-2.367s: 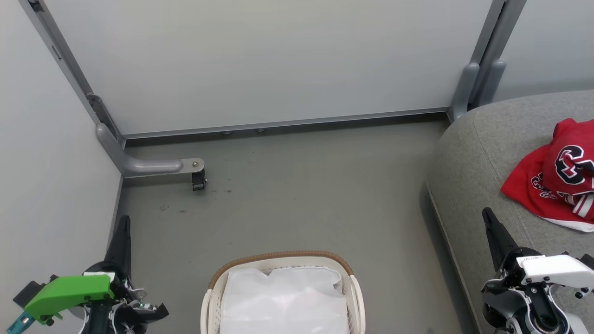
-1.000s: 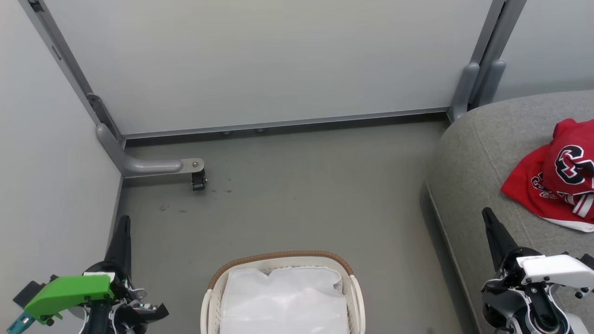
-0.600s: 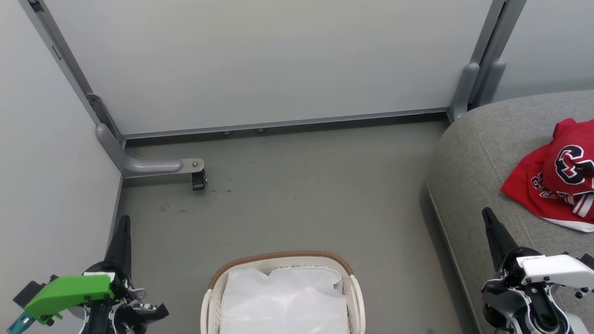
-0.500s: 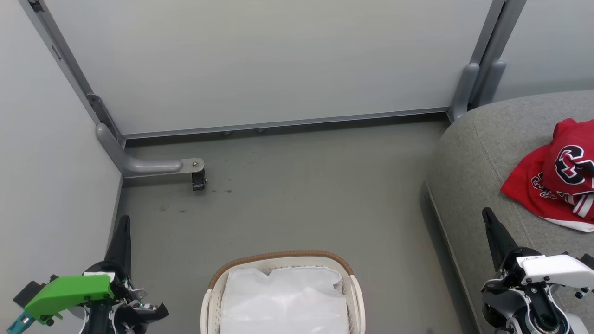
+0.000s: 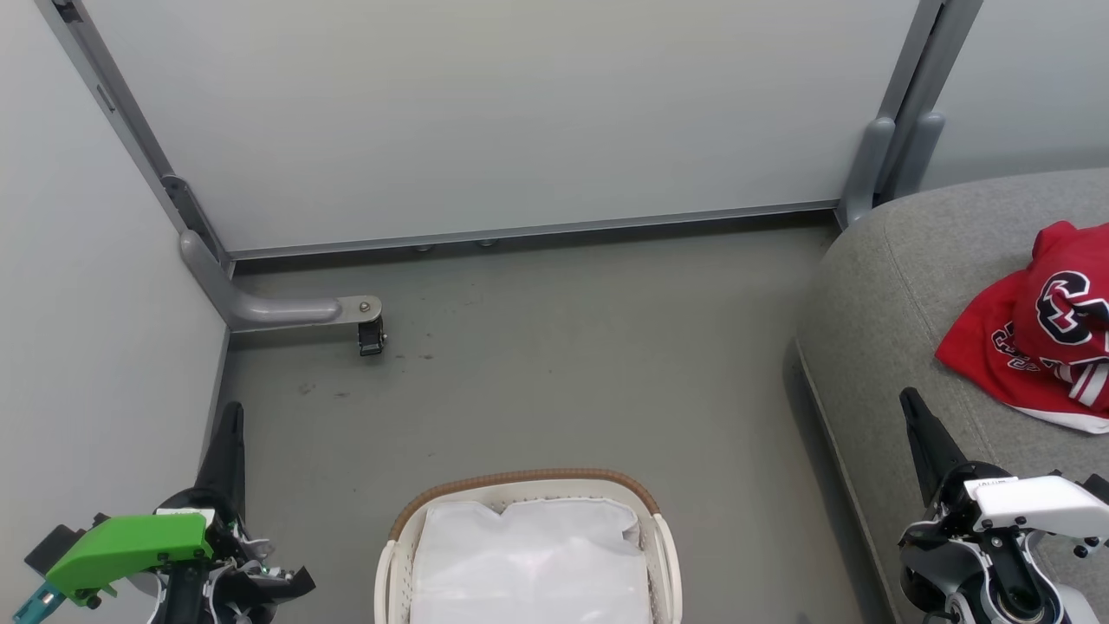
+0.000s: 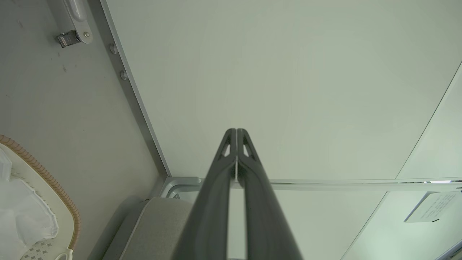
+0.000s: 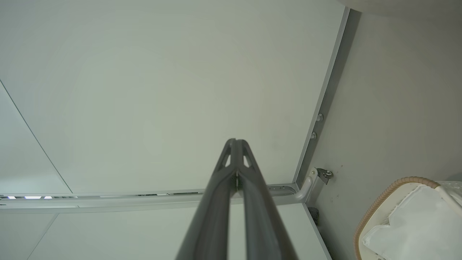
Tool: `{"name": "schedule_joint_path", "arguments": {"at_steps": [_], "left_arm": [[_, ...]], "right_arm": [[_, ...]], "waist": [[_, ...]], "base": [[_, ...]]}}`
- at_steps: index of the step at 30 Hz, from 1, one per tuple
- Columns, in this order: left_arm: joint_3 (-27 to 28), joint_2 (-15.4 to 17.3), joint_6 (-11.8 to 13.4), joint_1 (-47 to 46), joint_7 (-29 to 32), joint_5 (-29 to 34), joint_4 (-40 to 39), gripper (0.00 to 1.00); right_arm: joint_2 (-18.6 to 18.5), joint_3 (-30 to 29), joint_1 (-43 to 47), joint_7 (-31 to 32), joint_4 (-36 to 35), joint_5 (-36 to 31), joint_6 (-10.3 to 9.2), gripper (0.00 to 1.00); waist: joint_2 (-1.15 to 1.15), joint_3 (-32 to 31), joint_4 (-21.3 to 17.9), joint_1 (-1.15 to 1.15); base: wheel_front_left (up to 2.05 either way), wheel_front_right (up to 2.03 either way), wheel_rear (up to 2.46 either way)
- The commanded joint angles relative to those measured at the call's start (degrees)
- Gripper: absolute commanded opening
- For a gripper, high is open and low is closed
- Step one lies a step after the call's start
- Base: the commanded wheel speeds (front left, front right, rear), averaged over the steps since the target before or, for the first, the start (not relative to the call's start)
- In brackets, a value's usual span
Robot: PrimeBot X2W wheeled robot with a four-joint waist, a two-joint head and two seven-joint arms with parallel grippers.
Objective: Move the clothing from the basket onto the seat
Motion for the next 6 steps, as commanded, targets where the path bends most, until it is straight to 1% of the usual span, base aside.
{"name": "schedule_joint_path", "arguments": {"at_steps": [1,6], "left_arm": [[0.1,0.0,0.1,-0.6,0.2,-0.2,0.0,0.0],[0.1,0.0,0.1,-0.6,0.2,-0.2,0.0,0.0]], "right_arm": [[-0.3,-0.1,-0.5,0.1,-0.2,0.2,0.0,0.0],[-0.3,-0.1,-0.5,0.1,-0.2,0.2,0.0,0.0]], "waist": [[0.0,0.0,0.0,0.0],[0.0,0.0,0.0,0.0]], "base": [[0.0,0.0,0.0],[0.0,0.0,0.0]]}}
